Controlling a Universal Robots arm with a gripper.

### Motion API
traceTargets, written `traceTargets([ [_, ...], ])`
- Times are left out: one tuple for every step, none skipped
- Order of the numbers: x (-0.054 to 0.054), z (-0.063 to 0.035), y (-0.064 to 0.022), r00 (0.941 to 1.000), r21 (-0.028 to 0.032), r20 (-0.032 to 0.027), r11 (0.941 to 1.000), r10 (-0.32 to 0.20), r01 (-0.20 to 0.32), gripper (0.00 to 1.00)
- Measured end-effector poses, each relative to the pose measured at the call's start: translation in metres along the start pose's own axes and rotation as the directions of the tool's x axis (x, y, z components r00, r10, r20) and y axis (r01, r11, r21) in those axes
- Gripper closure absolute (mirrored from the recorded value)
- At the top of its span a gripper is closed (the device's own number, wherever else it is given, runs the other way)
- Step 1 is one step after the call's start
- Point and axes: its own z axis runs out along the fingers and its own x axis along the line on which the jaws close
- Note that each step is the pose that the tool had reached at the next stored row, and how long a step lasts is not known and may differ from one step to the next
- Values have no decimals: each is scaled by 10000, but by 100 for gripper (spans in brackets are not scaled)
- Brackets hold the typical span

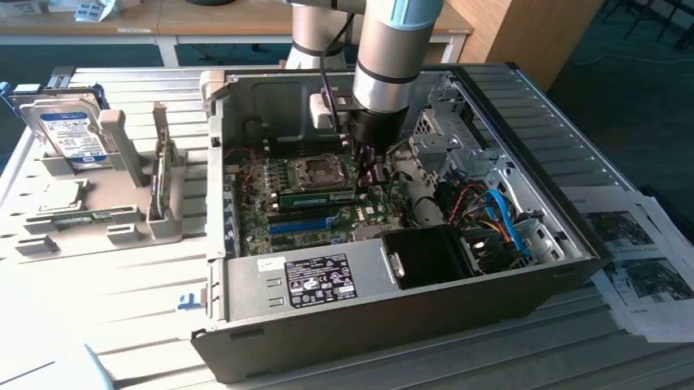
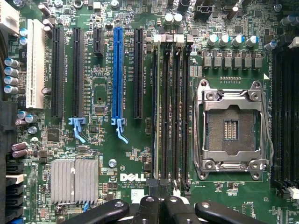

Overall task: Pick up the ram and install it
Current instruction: 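Press down the ram until it locks into place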

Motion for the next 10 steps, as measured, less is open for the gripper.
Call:
traceTargets([
  [0, 0, 0, 10000, 0, 0, 10000, 0, 0, 90],
  [0, -2, 0, 10000, 0, 2, 10000, 0, 0, 90],
  [-1, -6, 0, 10000, 2, 7, 10000, 0, 0, 90],
  [-2, -12, 0, 10000, 1, 12, 10000, 1, -1, 90],
  [-1, -23, 0, 10000, 1, 9, 10000, 1, -1, 90],
  [0, -41, 1, 10000, 0, 1, 10000, 1, -1, 90],
  [-1, -56, 1, 10000, 1, 2, 10000, 1, -1, 90],
  [-1, -73, 1, 10000, 1, 2, 10000, 1, -1, 90],
  [-1, -89, 1, 10000, 0, 1, 10000, 1, -1, 90],
  [-1, -105, 1, 10000, 0, 0, 10000, 0, 0, 90],
])
